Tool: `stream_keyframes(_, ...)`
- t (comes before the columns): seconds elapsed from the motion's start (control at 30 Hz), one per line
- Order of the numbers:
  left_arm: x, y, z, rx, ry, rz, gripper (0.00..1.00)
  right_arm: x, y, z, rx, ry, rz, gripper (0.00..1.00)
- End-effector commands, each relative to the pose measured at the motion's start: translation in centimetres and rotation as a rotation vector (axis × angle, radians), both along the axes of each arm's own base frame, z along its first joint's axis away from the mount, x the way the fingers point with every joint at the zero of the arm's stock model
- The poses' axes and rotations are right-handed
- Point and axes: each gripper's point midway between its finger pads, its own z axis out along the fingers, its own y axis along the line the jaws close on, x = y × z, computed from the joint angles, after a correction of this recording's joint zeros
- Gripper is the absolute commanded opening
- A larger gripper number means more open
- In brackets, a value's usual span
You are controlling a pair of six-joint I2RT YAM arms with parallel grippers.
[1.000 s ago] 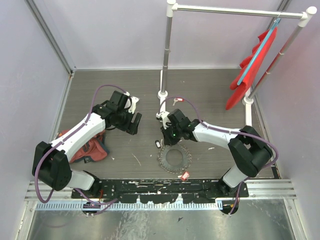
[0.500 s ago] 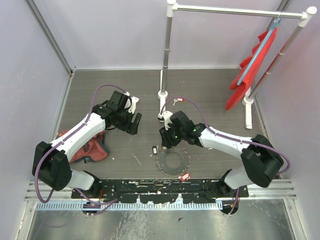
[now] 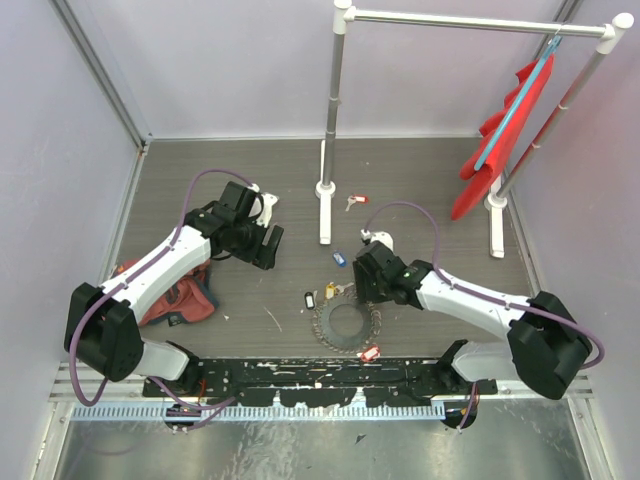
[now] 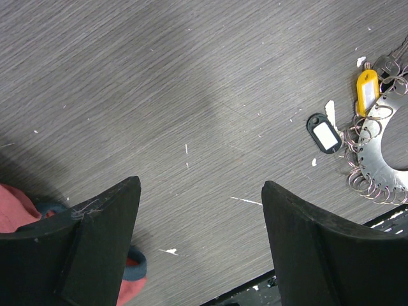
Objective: Put the keys on the keyring
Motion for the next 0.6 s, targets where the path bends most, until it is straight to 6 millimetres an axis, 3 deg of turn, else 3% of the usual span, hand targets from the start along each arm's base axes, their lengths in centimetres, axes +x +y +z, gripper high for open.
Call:
stream_keyframes(0.0, 0.5, -0.5, 1.0, -0.015, -0.024, -0.011, 0.83, -0.9, -2.3, 0.1, -0.010, 0.013, -0.160, 0.62)
stream_keyframes(0.2, 0.5, -0.5, 0.9, -0.015, -0.023, -0.011, 0.83, -3.4, -1.4, -1.5, 0.056, 0.148, -0.139, 0.62)
stream_keyframes(0.43, 0.5, -0.5, 1.0, -0.016, -0.025, -0.012, 0.83, -4.0, -1.0, -1.8, 0.113, 0.202, -0.152, 0.60)
stream_keyframes(0.57, 0.5, -0.5, 1.0, -0.016, -0.025, -0.011, 0.83, -4.1, -1.2, -2.7, 0.112, 0.222, -0.156, 0.40)
